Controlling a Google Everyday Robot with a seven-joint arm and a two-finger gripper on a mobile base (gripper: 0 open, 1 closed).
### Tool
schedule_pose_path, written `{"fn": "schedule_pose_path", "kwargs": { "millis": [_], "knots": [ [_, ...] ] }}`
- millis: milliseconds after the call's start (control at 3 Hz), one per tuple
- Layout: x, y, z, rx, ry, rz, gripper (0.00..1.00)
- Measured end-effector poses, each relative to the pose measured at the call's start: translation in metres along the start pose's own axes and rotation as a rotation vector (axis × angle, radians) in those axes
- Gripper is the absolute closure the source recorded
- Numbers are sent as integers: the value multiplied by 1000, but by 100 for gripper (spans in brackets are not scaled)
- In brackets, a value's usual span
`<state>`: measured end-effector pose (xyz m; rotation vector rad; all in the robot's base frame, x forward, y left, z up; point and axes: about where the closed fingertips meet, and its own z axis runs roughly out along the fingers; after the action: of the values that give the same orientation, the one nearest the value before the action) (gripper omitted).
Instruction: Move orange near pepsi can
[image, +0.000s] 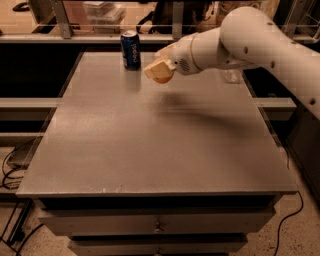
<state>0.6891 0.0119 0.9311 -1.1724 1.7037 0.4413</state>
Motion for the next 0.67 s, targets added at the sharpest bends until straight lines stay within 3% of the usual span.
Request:
{"fn": "schedule_pose_path", "kwargs": {
  "millis": [667],
  "knots": [
    [3, -26, 78, 1, 20, 29, 100]
  ]
}}
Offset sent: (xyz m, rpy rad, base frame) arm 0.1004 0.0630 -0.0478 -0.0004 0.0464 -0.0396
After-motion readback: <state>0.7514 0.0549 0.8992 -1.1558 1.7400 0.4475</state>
